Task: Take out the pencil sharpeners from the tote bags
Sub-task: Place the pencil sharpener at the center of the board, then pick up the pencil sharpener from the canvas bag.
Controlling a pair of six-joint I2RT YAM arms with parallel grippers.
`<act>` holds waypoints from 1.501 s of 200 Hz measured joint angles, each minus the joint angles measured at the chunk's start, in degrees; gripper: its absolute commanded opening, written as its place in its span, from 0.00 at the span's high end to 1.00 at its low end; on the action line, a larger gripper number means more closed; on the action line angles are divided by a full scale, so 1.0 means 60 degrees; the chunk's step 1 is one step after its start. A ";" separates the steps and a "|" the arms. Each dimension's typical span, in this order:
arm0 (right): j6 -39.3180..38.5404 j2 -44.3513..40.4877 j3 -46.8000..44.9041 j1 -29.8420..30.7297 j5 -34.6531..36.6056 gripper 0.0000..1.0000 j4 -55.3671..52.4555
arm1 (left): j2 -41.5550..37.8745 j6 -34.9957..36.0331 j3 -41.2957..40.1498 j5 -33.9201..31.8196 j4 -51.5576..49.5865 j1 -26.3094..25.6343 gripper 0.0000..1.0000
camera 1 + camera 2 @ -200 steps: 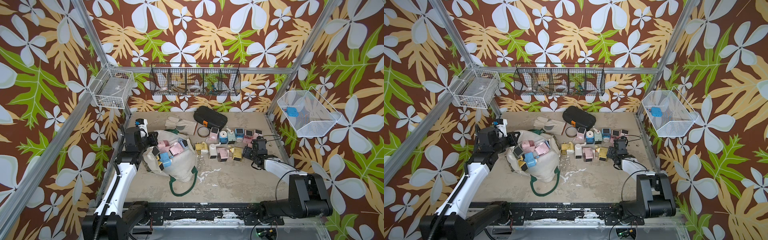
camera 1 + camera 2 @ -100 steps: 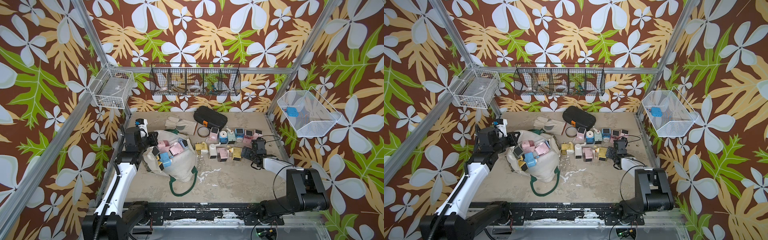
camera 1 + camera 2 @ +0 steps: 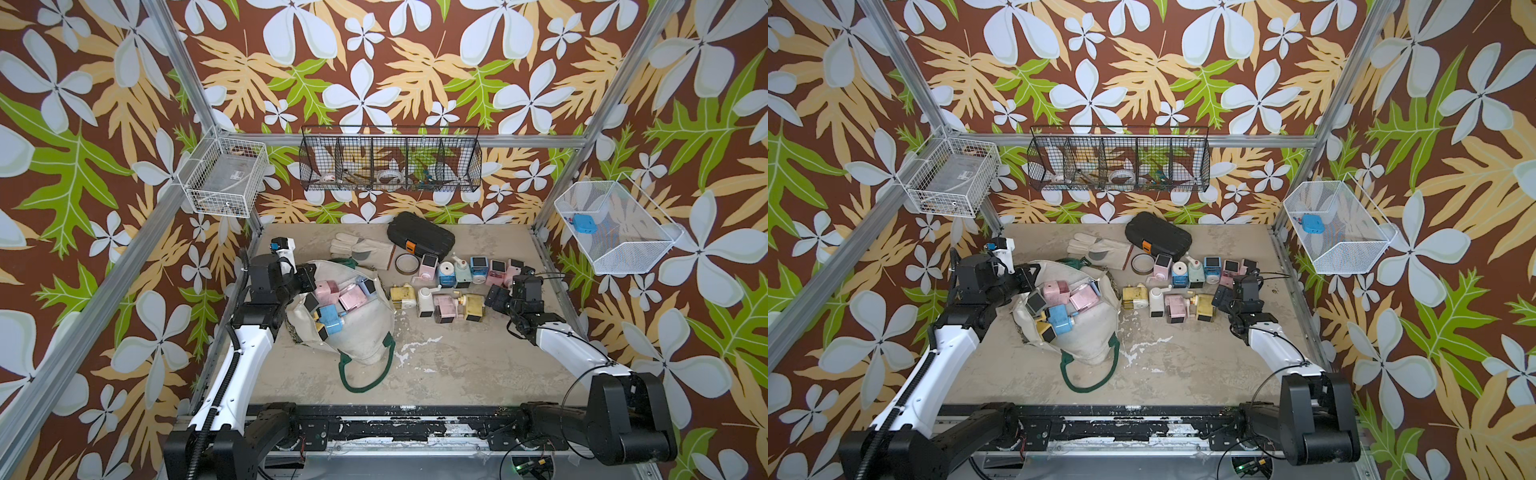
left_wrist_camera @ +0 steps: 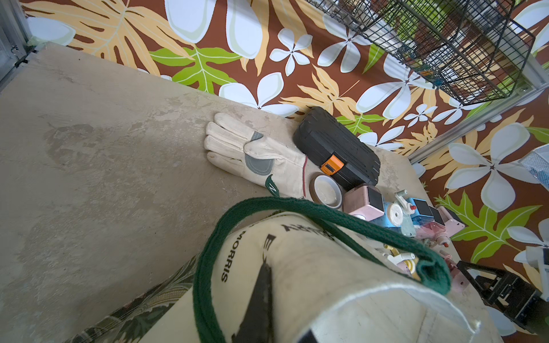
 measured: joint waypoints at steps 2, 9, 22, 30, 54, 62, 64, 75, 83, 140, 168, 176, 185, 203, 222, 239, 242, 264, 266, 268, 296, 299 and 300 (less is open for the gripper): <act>-0.0011 -0.0036 0.0000 0.0000 -0.0029 0.05 -0.0022 | 0.0000 0.0000 0.0000 0.0000 0.0000 0.0000 1.00; -0.0011 -0.0175 0.0000 0.0000 -0.0084 0.06 -0.0091 | 0.0000 0.0000 0.0000 0.0000 0.0000 0.0000 1.00; -0.0015 -0.0448 0.0000 0.0000 -0.0142 0.09 -0.0193 | 0.0000 0.0000 0.0000 0.0000 0.0000 0.0000 1.00; -0.0044 -0.0648 0.0000 0.0007 -0.0197 0.10 -0.0255 | 0.0000 0.0000 0.0000 0.0000 0.0000 0.0000 1.00; -0.0135 -0.1523 0.0018 0.0433 -0.0448 0.16 -0.0353 | 0.0000 0.0000 0.0000 0.0000 0.0000 0.0000 1.00; -0.0219 -0.1858 0.0044 0.0812 -0.0546 0.18 -0.0357 | 0.0000 -0.0004 0.0000 -0.0004 0.0000 0.0000 1.00; -0.0248 -0.1945 0.0055 0.0929 -0.0579 0.19 -0.0361 | 0.0000 -0.0004 0.0000 -0.0004 0.0000 0.0000 1.00; -0.0361 -0.2430 0.0131 0.1698 -0.0739 0.21 -0.0295 | 0.0000 -0.0004 0.0000 0.0000 0.0000 0.0000 1.00; -0.0510 -0.2790 0.0168 0.2419 -0.0732 0.24 -0.0186 | 0.0000 -0.0004 0.0000 0.0000 0.0000 0.0000 1.00; -0.1774 -0.3151 0.0965 0.8648 -0.0284 0.35 0.0987 | 0.0036 -0.0011 0.0000 0.0029 0.0004 0.0000 1.00; -0.2535 -0.1355 0.2033 1.1009 0.0688 0.43 0.1206 | 0.0069 -0.0047 0.0000 0.0080 0.0036 0.0000 1.00; -0.2677 -0.0758 0.2331 1.1351 0.0882 0.45 0.1242 | 0.0066 -0.0051 0.0000 0.0098 0.0036 0.0000 1.00; -0.2787 -0.0044 0.2645 1.1577 0.1107 0.47 0.1268 | 0.0051 -0.0062 0.0000 0.0102 0.0036 0.0000 1.00; -0.2779 0.1355 0.3133 1.1701 0.1581 0.48 0.1308 | 0.0015 -0.0080 -0.0007 0.0109 0.0036 0.0000 1.00; -0.2754 0.2630 0.3508 1.1726 0.1982 0.49 0.1348 | 0.0015 -0.0080 -0.0018 0.0106 0.0036 0.0000 1.00; -0.2743 0.3585 0.3872 1.1730 0.2237 0.51 0.1406 | 0.0015 -0.0080 -0.0018 0.0106 0.0036 0.0000 1.00; -0.2743 0.3716 0.3938 1.1730 0.2273 0.51 0.1406 | 0.0015 -0.0080 -0.0018 0.0106 0.0036 0.0000 1.00; -0.2754 0.4626 0.4415 1.1730 0.2364 0.52 0.1621 | 0.0018 -0.0076 -0.0018 0.0106 0.0036 0.0000 1.00; -0.2758 0.4707 0.4452 1.1730 0.2357 0.52 0.1647 | 0.0018 -0.0076 -0.0018 0.0102 0.0036 0.0000 1.00; -0.2769 0.4776 0.4488 1.1730 0.2346 0.52 0.1661 | 0.0018 -0.0076 -0.0018 0.0102 0.0036 0.0000 1.00; -0.2827 0.5810 0.5111 1.1748 0.2000 0.53 0.1807 | 0.0018 -0.0040 -0.0018 0.0018 0.0036 -0.0113 1.00; -0.2841 0.5941 0.5184 1.1755 0.1902 0.53 0.1836 | 0.0018 -0.0033 -0.0025 0.0011 0.0040 -0.0127 1.00; -0.2849 0.5967 0.5202 1.1755 0.1887 0.53 0.1840 | 0.0018 -0.0033 -0.0033 0.0000 0.0051 -0.0135 1.00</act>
